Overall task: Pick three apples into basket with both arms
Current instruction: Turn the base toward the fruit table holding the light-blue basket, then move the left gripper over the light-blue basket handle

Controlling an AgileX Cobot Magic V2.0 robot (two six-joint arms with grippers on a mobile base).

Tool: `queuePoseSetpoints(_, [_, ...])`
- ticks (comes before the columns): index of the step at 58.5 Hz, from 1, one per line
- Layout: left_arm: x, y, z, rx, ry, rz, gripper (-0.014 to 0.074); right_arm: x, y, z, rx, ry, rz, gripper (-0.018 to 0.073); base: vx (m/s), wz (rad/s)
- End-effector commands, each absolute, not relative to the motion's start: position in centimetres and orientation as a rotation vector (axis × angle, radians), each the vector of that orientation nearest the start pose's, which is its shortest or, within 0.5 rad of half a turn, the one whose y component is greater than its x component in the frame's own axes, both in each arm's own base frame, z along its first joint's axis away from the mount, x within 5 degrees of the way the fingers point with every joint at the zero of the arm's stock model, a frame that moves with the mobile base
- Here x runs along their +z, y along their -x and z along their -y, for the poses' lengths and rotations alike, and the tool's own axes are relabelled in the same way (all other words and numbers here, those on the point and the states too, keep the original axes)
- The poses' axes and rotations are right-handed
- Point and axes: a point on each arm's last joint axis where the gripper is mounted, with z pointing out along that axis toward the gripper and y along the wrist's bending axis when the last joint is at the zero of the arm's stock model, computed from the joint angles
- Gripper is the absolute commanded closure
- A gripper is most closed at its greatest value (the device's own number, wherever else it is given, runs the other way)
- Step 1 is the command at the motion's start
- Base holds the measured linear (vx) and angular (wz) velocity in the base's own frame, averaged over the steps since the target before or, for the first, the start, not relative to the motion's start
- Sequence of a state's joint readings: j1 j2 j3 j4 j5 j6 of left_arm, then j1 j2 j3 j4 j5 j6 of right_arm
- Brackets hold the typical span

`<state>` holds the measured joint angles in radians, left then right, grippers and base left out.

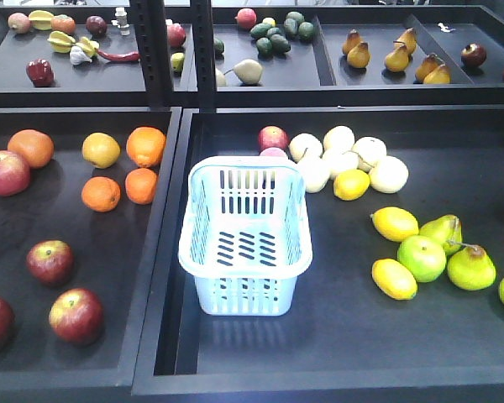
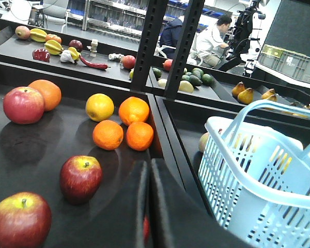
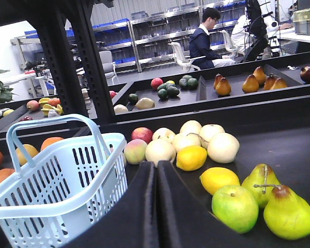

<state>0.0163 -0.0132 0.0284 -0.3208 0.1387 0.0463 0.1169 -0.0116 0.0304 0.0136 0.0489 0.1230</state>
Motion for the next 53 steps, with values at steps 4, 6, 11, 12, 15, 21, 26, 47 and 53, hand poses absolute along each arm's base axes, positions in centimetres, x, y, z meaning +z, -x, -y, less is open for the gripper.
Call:
queuePoseSetpoints(4, [20.71,-5.45,0.12,-0.233,0.215,-1.520,0.0603,20.28,-5.57,-0.61,0.194,-0.015,-1.480,0.0564,0.10,-0.01])
queuePoseSetpoints(6, [20.71,-5.45,0.12,-0.233,0.215,-1.520,0.0603,20.28,-5.57,-0.61,0.194,-0.015,-1.480,0.0564,0.10,-0.01])
queuePoseSetpoints(11, [20.71,-5.45,0.12,-0.233,0.215,-1.520,0.0603,20.28,-5.57,-0.61,0.194,-0.015,-1.480,0.0564,0.11,0.00])
queuePoseSetpoints(12, [20.71,-5.45,0.12,-0.233,0.215,-1.520,0.0603,20.28,-5.57,-0.61,0.194,-0.015,-1.480,0.0564,0.11,0.00])
queuePoseSetpoints(15, [20.71,-5.45,0.12,-0.233,0.215,-1.520,0.0603,20.28,-5.57,-0.61,0.194,-0.015,-1.480,0.0564,0.11,0.01])
queuePoseSetpoints(21, [20.71,-5.45,0.12,-0.233,0.215,-1.520,0.0603,20.28,-5.57,-0.61,0.194,-0.015,-1.480,0.0564,0.11,0.02])
queuePoseSetpoints(26, [20.71,-5.45,0.12,-0.233,0.215,-1.520,0.0603,20.28,-5.57,-0.61,0.194,-0.015,-1.480,0.0564,0.11,0.01])
queuePoseSetpoints(47, [20.71,-5.45,0.12,-0.233,0.215,-1.520,0.0603,20.28,-5.57,-0.61,0.194,-0.015,-1.480,0.0564,0.09,0.03])
queuePoseSetpoints(53, [20.71,-5.45,0.12,-0.233,0.215,-1.520,0.0603,20.28,-5.57,-0.61,0.194,-0.015,-1.480,0.0564,0.07,0.03])
